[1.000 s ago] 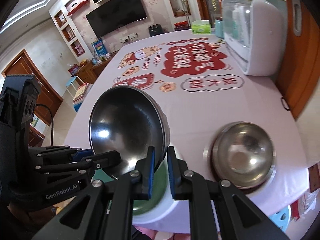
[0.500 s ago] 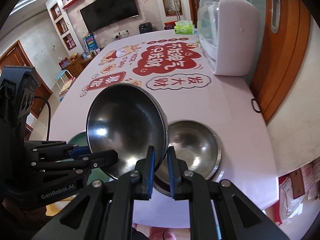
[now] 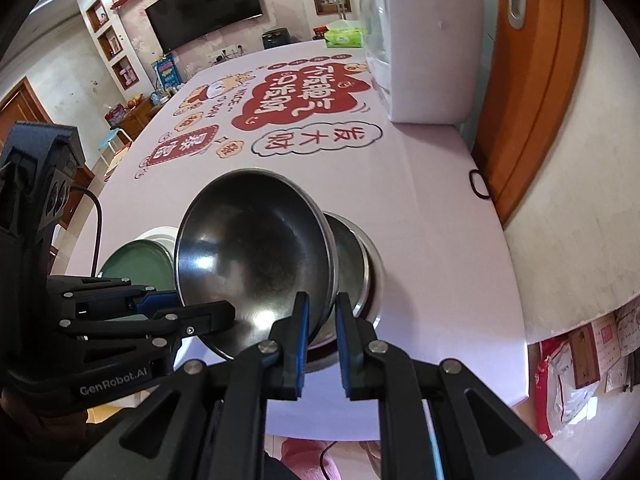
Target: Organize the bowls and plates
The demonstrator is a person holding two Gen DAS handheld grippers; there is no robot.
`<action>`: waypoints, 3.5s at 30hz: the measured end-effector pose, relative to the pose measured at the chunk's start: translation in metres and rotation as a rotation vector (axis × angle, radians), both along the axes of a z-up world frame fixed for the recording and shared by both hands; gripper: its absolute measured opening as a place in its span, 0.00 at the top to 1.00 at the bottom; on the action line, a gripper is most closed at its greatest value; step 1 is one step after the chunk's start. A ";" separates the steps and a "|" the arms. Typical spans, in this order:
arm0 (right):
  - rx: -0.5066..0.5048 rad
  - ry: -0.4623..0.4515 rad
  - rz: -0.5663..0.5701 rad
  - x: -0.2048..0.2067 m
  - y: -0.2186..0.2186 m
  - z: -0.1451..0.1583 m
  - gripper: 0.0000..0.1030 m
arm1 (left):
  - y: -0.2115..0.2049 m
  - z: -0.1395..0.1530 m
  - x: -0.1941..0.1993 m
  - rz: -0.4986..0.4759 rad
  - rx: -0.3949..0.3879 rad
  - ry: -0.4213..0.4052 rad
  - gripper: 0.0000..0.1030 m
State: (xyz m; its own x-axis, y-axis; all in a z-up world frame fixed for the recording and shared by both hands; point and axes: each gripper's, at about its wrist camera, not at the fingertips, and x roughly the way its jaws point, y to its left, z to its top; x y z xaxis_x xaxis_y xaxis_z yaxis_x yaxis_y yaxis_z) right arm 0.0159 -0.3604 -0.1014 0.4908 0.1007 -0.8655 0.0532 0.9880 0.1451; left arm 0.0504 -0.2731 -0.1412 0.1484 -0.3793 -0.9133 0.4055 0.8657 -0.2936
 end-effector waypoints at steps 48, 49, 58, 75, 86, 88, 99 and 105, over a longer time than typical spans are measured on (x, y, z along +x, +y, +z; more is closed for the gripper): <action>0.575 0.076 -0.394 0.008 -0.117 -0.059 0.45 | 0.001 -0.010 0.053 0.096 0.057 0.064 0.31; 0.592 0.086 -0.403 0.006 -0.117 -0.062 0.45 | 0.001 -0.014 0.054 0.095 0.060 0.082 0.31; 0.712 0.182 -0.444 -0.005 -0.109 -0.089 0.36 | 0.001 -0.040 0.060 0.076 0.083 0.190 0.31; 0.751 0.225 -0.464 -0.004 -0.099 -0.102 0.35 | -0.015 -0.074 0.076 -0.022 0.104 0.287 0.34; 0.707 0.274 -0.409 0.012 -0.093 -0.106 0.35 | -0.028 -0.086 0.086 -0.051 0.108 0.301 0.47; 0.696 0.286 -0.389 0.017 -0.090 -0.107 0.36 | -0.028 -0.087 0.088 -0.047 0.100 0.303 0.47; 0.651 0.361 -0.309 0.041 -0.080 -0.115 0.56 | -0.015 -0.084 0.090 -0.039 0.071 0.299 0.51; 0.638 0.373 -0.276 0.052 -0.080 -0.114 0.65 | -0.017 -0.085 0.091 -0.035 0.074 0.305 0.51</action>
